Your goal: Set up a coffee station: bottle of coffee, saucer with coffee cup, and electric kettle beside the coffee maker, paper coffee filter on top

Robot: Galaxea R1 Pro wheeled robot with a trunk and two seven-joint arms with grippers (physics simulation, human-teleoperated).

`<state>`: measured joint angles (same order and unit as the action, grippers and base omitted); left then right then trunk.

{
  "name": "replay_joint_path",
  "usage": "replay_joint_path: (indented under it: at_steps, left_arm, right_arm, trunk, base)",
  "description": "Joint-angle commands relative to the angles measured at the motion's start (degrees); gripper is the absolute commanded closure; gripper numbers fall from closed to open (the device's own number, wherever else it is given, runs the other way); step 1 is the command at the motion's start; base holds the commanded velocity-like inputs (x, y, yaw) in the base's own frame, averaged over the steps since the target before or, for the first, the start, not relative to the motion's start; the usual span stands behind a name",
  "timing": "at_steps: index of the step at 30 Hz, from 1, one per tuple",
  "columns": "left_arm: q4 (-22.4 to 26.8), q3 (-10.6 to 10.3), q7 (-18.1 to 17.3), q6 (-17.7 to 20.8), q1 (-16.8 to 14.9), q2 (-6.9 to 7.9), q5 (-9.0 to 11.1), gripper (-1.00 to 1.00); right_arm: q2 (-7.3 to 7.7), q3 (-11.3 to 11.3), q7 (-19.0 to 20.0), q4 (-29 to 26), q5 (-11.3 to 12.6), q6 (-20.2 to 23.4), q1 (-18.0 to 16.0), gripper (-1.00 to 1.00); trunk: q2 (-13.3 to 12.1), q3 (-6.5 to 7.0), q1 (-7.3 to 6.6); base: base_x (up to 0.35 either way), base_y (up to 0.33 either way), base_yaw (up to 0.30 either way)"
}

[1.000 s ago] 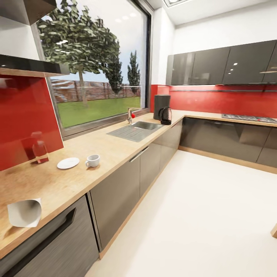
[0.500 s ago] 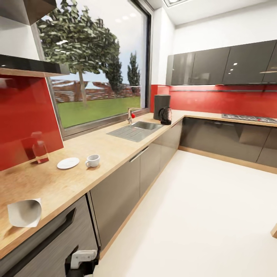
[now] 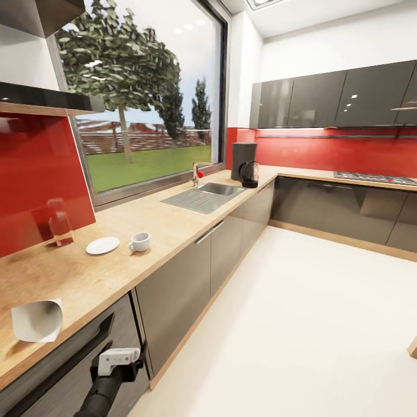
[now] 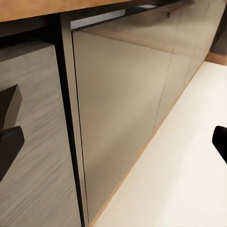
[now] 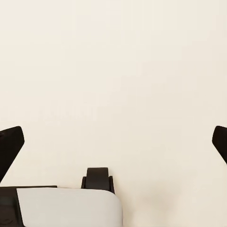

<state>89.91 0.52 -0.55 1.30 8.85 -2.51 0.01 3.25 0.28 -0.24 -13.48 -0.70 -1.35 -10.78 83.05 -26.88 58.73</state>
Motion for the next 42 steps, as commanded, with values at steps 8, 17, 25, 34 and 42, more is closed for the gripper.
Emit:
replay_joint_path:
  at_steps: [8,17,25,34,42]
  left_arm:
    - [0.6,0.3,0.0,-0.1,0.0,-0.04,0.0,-1.00]
    - [0.7,0.3,0.0,-0.1,0.0,-0.04,0.0,-1.00]
    - [0.5,0.4,0.0,0.0,0.0,-0.04,-0.1,-1.00]
    - [0.5,0.4,0.0,0.0,0.0,-0.04,-0.1,-1.00]
    - [0.4,0.4,0.0,0.1,0.0,-0.04,-0.2,-1.00]
  right_arm:
    - [0.01,0.1,0.0,0.0,-0.1,-0.1,0.0,-1.00]
    - [0.01,0.1,0.0,0.0,-0.1,-0.1,0.0,-1.00]
    - [0.08,0.1,0.1,0.0,0.0,-0.1,0.0,-1.00]
    - [0.09,0.1,0.1,-0.1,0.0,-0.1,0.0,-1.00]
    - [0.09,0.1,0.1,-0.1,0.0,-0.1,0.0,-1.00]
  trunk:
    - [0.0,-0.05,0.00]
    - [0.0,-0.05,0.00]
    - [0.0,-0.05,0.00]
    - [0.0,-0.05,0.00]
    - [0.0,-0.05,0.00]
  base:
    - [0.000,0.000,0.000]
    - [-0.115,0.000,0.000]
    - [-0.024,0.000,0.000]
    - [-0.134,0.000,0.000]
    - [-0.171,0.000,0.000]
